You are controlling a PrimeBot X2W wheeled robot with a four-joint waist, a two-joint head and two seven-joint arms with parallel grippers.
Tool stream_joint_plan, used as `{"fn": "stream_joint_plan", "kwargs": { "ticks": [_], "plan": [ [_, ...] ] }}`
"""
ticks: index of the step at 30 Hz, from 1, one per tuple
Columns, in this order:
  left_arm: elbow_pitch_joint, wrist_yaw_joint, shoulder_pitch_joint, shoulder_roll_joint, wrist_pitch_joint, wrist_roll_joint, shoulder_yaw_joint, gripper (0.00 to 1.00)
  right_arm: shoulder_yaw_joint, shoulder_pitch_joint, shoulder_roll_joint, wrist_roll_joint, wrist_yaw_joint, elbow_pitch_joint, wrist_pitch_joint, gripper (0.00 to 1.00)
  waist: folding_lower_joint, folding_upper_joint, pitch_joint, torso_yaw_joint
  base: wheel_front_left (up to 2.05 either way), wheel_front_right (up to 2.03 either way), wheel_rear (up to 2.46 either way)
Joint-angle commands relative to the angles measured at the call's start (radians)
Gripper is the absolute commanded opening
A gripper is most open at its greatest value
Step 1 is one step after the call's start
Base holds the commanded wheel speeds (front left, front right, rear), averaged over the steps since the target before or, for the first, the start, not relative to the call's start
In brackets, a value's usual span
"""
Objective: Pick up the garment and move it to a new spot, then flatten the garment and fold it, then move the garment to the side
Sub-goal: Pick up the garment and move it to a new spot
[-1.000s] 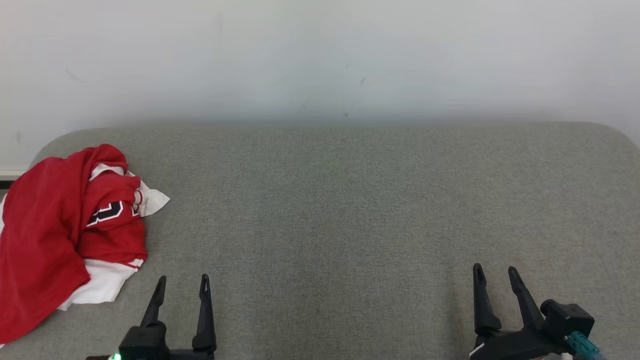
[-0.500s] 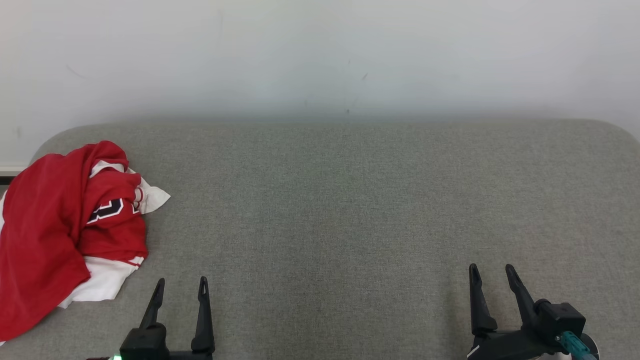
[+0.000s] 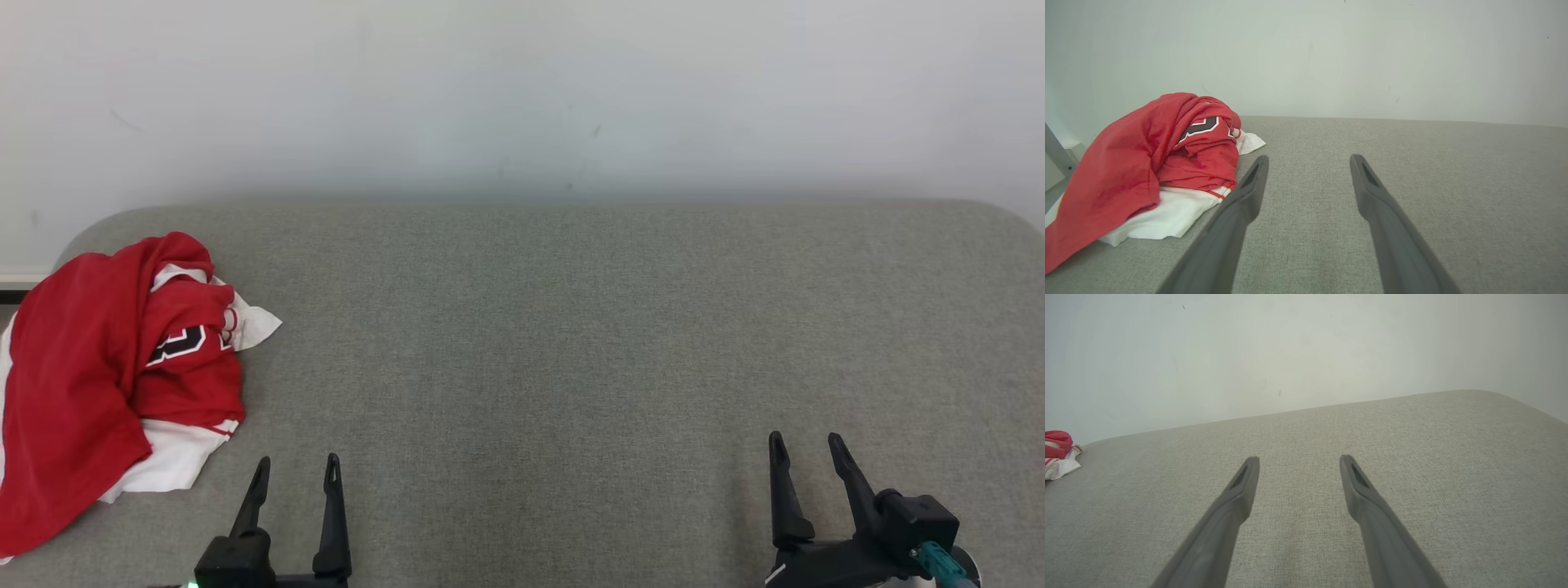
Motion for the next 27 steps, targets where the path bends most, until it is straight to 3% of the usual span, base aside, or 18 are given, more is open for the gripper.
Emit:
{"fn": "stream_joint_plan", "kwargs": {
  "ticks": [1, 15, 27],
  "plan": [
    [0.005, -0.004, -0.009, -0.002, -0.004, -0.003, -0.002, 1.0, -0.003, 0.007, 0.001, 0.007, 0.004, -0.001, -0.005, 1.0, 0.0, -0.0001, -0.005, 0.01, 0.0, 0.0, 0.0],
    [0.015, 0.003, 0.022, -0.001, -0.004, 0.002, 0.008, 1.0, 0.011, 0.043, 0.001, 0.012, 0.003, -0.009, -0.003, 1.0, 0.0, -0.0001, -0.033, 0.253, 0.0, 0.0, 0.0],
    [0.013, 0.0, 0.06, 0.007, -0.004, 0.021, 0.072, 1.0, 0.04, 0.055, 0.001, 0.013, 0.003, -0.016, -0.003, 1.0, 0.0, -0.0001, -0.049, 0.446, 0.0, 0.0, 0.0]
  ]
}}
